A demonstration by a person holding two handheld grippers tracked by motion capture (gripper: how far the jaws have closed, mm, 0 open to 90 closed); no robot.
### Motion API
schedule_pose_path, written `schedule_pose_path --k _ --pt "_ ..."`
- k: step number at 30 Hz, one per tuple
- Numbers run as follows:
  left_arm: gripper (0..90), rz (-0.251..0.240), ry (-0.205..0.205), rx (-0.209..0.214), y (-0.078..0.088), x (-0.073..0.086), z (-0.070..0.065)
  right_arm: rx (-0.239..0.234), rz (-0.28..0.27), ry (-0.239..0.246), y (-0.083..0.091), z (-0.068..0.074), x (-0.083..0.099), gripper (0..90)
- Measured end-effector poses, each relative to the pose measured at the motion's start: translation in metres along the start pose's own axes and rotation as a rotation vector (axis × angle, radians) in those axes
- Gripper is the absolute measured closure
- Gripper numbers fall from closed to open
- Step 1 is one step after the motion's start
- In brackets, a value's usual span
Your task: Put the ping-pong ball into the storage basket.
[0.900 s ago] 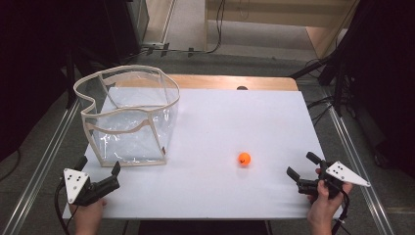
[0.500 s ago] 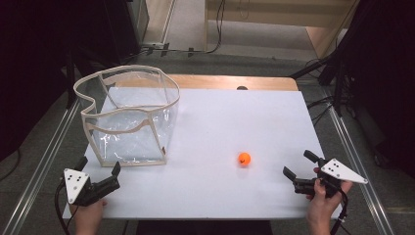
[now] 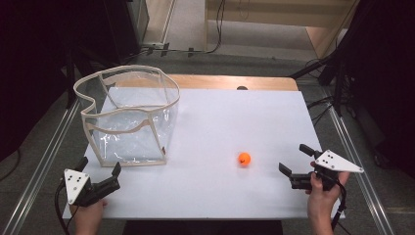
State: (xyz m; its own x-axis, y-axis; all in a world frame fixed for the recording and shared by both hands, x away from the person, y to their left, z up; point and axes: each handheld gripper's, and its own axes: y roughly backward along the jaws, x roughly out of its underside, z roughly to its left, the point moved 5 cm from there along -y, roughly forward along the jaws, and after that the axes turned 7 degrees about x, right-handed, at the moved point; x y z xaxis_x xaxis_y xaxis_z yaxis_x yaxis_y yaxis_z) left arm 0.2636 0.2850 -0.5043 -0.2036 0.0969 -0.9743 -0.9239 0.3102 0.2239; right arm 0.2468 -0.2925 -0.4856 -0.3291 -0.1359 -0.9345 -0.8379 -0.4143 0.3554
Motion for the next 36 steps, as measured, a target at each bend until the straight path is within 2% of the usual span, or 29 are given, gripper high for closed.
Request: schedule_pose_path --k 20,36 --pt "0.0 0.004 0.003 0.008 -0.001 0.001 -0.001 -0.065 0.038 0.062 -0.025 0.019 -0.035 0.0" --pt "0.0 0.006 0.004 0.007 -0.001 0.001 -0.001 -0.117 0.084 0.107 -0.046 0.035 -0.052 0.0"
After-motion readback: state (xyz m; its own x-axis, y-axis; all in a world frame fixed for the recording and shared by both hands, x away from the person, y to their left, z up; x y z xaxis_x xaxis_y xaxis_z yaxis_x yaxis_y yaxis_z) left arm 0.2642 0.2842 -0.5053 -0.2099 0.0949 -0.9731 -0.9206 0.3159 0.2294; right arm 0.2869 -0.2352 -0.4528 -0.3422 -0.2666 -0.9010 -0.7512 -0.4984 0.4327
